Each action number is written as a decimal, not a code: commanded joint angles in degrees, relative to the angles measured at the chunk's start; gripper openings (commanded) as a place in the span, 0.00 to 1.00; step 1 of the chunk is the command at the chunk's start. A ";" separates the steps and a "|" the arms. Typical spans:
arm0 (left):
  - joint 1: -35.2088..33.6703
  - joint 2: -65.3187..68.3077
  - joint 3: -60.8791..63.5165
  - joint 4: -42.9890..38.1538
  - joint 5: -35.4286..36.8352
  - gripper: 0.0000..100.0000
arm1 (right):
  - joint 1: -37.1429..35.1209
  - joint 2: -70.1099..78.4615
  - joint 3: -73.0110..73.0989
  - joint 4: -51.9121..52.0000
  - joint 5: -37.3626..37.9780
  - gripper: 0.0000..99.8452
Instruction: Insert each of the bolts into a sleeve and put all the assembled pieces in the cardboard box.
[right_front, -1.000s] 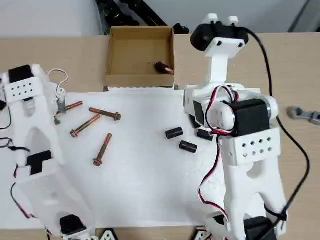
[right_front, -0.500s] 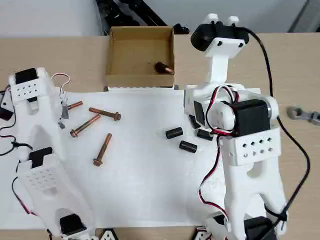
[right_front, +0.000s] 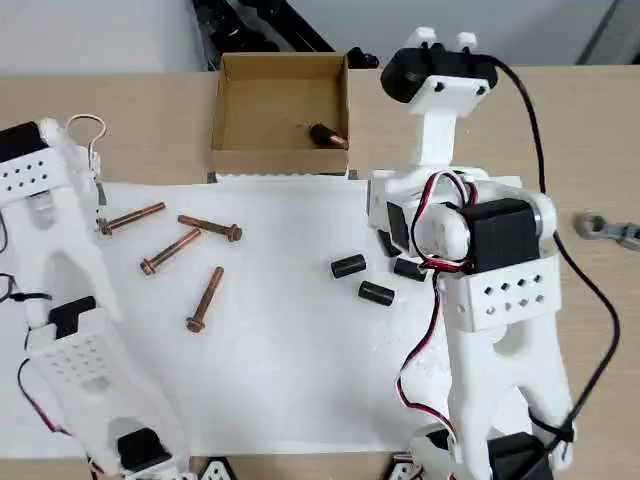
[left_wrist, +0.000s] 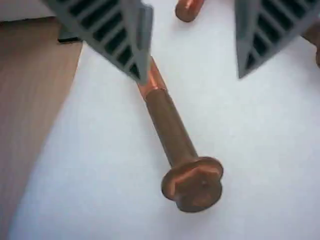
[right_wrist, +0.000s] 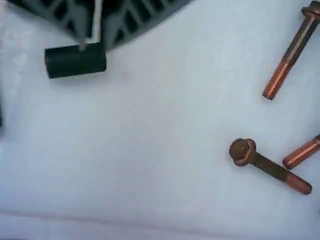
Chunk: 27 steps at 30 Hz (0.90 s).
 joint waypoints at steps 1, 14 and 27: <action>-0.26 -0.35 -1.45 0.53 2.20 0.11 | -0.48 -1.45 -0.18 -0.13 -0.18 0.00; 0.00 -0.35 6.99 -6.95 4.75 0.11 | -0.48 -1.45 -0.18 -0.13 -0.26 0.00; 0.00 9.93 6.02 -8.70 4.57 0.11 | -0.48 -1.45 -0.18 -0.13 -0.44 0.00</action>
